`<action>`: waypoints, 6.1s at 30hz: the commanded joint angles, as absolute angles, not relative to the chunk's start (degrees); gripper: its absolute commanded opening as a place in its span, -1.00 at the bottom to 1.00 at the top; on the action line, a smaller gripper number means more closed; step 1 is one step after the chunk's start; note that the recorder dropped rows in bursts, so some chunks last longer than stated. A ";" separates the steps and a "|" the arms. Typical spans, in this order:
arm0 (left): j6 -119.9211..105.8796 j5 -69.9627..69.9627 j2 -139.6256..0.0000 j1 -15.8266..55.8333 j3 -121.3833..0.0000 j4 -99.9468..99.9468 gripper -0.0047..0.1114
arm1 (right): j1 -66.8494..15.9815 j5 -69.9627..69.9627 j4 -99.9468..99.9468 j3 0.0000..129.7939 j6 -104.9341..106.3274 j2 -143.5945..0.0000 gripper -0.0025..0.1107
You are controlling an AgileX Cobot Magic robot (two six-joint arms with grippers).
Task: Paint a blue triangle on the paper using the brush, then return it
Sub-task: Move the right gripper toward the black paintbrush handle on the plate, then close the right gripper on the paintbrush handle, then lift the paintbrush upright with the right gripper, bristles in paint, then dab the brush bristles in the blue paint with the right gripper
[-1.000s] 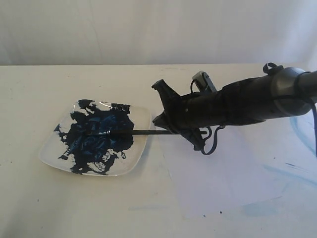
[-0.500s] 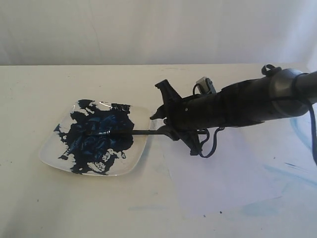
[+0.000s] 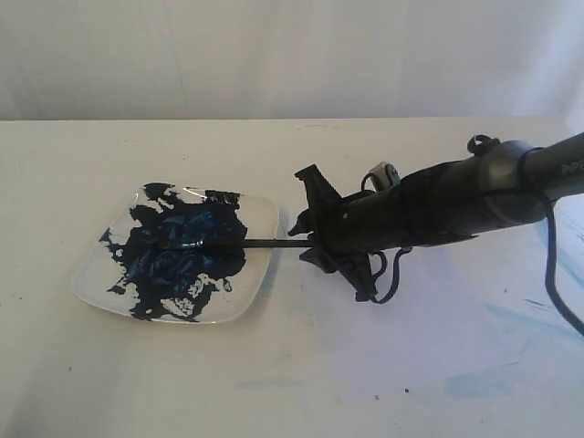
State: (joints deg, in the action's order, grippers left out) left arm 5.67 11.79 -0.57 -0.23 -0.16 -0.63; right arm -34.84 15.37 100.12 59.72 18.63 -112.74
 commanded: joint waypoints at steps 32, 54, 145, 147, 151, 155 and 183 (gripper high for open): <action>5.99 11.65 -0.67 0.14 0.00 -1.20 -0.92 | -34.92 9.58 99.95 63.44 17.25 -115.49 -0.34; 5.99 11.65 -0.67 0.14 0.00 -1.20 -0.92 | -34.92 7.51 99.95 63.85 14.70 -115.88 -0.34; 5.99 11.65 -0.67 0.14 0.00 -1.20 -0.92 | -43.98 15.22 99.95 88.52 91.01 -108.85 -0.96; 5.99 11.65 -0.67 0.14 0.00 -1.20 -0.92 | -43.98 20.52 99.95 88.52 99.69 -109.95 -0.96; 5.99 11.65 -0.67 0.14 0.00 -1.20 -0.92 | -44.62 16.37 99.95 88.52 104.17 -110.61 -0.96; 5.99 11.65 -0.67 0.14 0.00 -1.20 -0.92 | -45.12 9.41 99.95 88.52 104.33 -110.87 -0.96; 5.99 11.65 -0.67 0.14 0.00 -1.20 -0.92 | -45.12 7.44 99.95 88.52 98.30 -110.83 -0.96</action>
State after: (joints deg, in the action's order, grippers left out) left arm 5.67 11.79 -0.57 -0.23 -0.16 -0.63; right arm -45.10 7.36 100.13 88.34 99.47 -110.72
